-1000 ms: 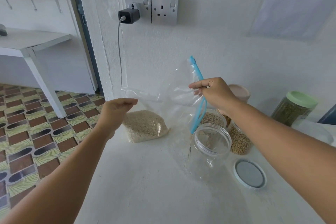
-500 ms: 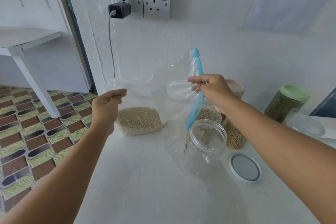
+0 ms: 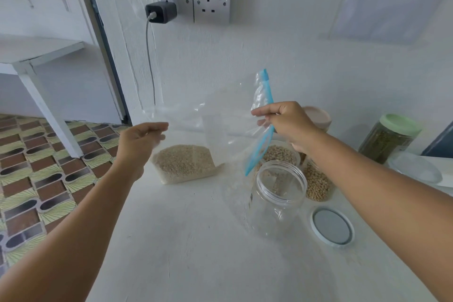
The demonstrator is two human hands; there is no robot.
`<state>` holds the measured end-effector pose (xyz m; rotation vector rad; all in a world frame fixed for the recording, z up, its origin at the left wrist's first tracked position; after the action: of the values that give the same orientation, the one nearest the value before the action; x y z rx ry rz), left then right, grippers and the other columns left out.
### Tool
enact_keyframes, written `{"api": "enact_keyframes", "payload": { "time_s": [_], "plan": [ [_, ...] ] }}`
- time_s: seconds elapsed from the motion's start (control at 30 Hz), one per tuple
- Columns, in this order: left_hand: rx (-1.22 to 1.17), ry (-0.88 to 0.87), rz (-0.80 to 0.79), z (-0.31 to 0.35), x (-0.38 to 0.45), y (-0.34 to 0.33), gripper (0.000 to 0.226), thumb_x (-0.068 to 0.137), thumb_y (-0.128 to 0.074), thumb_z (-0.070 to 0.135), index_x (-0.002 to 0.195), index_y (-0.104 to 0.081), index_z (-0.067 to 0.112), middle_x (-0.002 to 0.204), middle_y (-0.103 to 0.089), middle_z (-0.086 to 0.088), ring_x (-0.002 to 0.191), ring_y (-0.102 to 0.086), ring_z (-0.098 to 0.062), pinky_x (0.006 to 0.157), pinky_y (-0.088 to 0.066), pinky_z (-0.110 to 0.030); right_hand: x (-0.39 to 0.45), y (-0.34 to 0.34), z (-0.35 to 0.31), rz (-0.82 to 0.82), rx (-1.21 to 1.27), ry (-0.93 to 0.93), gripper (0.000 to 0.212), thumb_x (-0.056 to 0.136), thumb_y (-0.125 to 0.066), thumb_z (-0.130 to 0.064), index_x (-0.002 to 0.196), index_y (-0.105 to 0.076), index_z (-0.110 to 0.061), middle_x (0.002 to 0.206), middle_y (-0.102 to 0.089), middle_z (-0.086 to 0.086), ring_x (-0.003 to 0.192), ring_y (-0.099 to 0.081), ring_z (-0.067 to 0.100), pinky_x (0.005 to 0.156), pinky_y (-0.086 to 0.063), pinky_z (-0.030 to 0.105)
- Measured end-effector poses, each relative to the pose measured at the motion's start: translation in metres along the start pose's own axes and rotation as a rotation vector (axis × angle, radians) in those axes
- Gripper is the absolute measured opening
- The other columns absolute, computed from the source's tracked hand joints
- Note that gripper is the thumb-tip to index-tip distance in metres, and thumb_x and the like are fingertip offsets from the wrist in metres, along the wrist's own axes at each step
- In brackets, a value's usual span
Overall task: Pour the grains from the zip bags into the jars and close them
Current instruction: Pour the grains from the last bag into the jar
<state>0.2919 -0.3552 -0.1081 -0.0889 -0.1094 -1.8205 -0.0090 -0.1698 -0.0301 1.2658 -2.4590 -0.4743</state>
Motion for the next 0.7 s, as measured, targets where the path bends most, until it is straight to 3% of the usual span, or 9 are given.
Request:
{"api": "enact_keyframes", "payload": {
  "time_s": [0.1, 0.17, 0.27, 0.37, 0.43, 0.53, 0.63, 0.7],
  "plan": [
    [-0.011, 0.002, -0.004, -0.004, -0.004, 0.003, 0.036, 0.097, -0.061, -0.006, 0.097, -0.081, 0.024, 0.104, -0.079, 0.003, 0.100, -0.072, -0.013, 0.106, -0.053, -0.036, -0.001, -0.003, 0.006, 0.016, 0.024, -0.007, 0.042, 0.105, -0.048, 0.001, 0.102, -0.079, -0.027, 0.111, -0.075, -0.007, 0.089, -0.074, 0.001, 0.089, -0.058, 0.024],
    [-0.011, 0.018, -0.057, -0.006, -0.008, 0.002, 0.034, 0.098, -0.061, -0.002, 0.100, -0.082, 0.025, 0.111, -0.078, 0.006, 0.112, -0.068, -0.010, 0.111, -0.047, -0.035, -0.001, -0.006, 0.008, 0.009, 0.026, -0.012, 0.042, 0.105, -0.048, 0.000, 0.103, -0.080, -0.027, 0.112, -0.074, -0.009, 0.093, -0.073, 0.003, 0.090, -0.058, 0.024],
    [0.013, 0.085, -0.298, -0.018, -0.017, -0.003, 0.031, 0.097, -0.067, 0.009, 0.109, -0.082, 0.034, 0.123, -0.075, 0.012, 0.127, -0.058, -0.006, 0.116, -0.031, -0.035, -0.002, -0.009, 0.006, -0.032, 0.013, 0.008, 0.041, 0.105, -0.050, -0.001, 0.101, -0.080, -0.029, 0.111, -0.074, -0.007, 0.089, -0.072, -0.002, 0.085, -0.055, 0.017],
    [0.050, 0.119, -0.420, -0.026, -0.027, -0.005, 0.037, 0.091, -0.075, 0.013, 0.116, -0.079, 0.040, 0.125, -0.074, 0.007, 0.124, -0.063, -0.010, 0.114, -0.032, -0.032, -0.002, -0.013, 0.004, -0.087, 0.019, 0.024, 0.037, 0.103, -0.058, -0.004, 0.102, -0.080, -0.033, 0.111, -0.070, -0.013, 0.097, -0.066, 0.000, 0.086, -0.052, 0.016],
    [0.095, 0.095, -0.402, -0.026, -0.028, -0.005, 0.036, 0.094, -0.073, 0.009, 0.111, -0.080, 0.040, 0.122, -0.076, 0.008, 0.119, -0.065, -0.005, 0.111, -0.035, -0.029, -0.001, -0.019, 0.007, -0.169, -0.016, 0.022, 0.032, 0.102, -0.064, -0.007, 0.106, -0.080, -0.034, 0.113, -0.065, -0.021, 0.105, -0.061, -0.003, 0.092, -0.052, 0.019],
    [0.110, -0.015, -0.283, -0.019, -0.022, -0.001, 0.035, 0.101, -0.062, 0.002, 0.106, -0.080, 0.030, 0.112, -0.078, 0.013, 0.116, -0.067, -0.002, 0.111, -0.042, -0.030, 0.001, -0.025, 0.013, -0.218, -0.088, 0.004, 0.031, 0.102, -0.064, -0.008, 0.108, -0.081, -0.033, 0.120, -0.068, -0.012, 0.111, -0.064, 0.005, 0.100, -0.055, 0.029],
    [0.022, -0.051, -0.123, -0.015, -0.018, 0.004, 0.035, 0.101, -0.059, -0.002, 0.101, -0.081, 0.026, 0.110, -0.079, 0.010, 0.118, -0.068, -0.008, 0.110, -0.045, -0.030, 0.006, -0.019, 0.012, -0.114, -0.070, 0.007, 0.032, 0.103, -0.058, -0.004, 0.107, -0.081, -0.026, 0.113, -0.075, -0.007, 0.095, -0.071, 0.008, 0.091, -0.058, 0.026],
    [-0.025, 0.009, -0.155, -0.022, -0.021, 0.003, 0.035, 0.101, -0.059, 0.000, 0.105, -0.081, 0.026, 0.117, -0.077, 0.011, 0.123, -0.063, -0.003, 0.108, -0.039, -0.023, 0.007, -0.019, 0.015, -0.089, -0.081, -0.004, 0.032, 0.104, -0.057, -0.003, 0.108, -0.082, -0.023, 0.112, -0.075, -0.009, 0.095, -0.070, 0.008, 0.087, -0.056, 0.023]
  ]
}}
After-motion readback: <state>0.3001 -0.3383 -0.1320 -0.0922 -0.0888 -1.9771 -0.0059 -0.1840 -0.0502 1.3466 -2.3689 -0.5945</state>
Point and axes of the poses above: each hand's wrist, its own x-axis towards the middle knuckle, its own y-axis out of the back of the hand, z = x × y, the point moved 5 cm from there along x, towards the middle knuckle
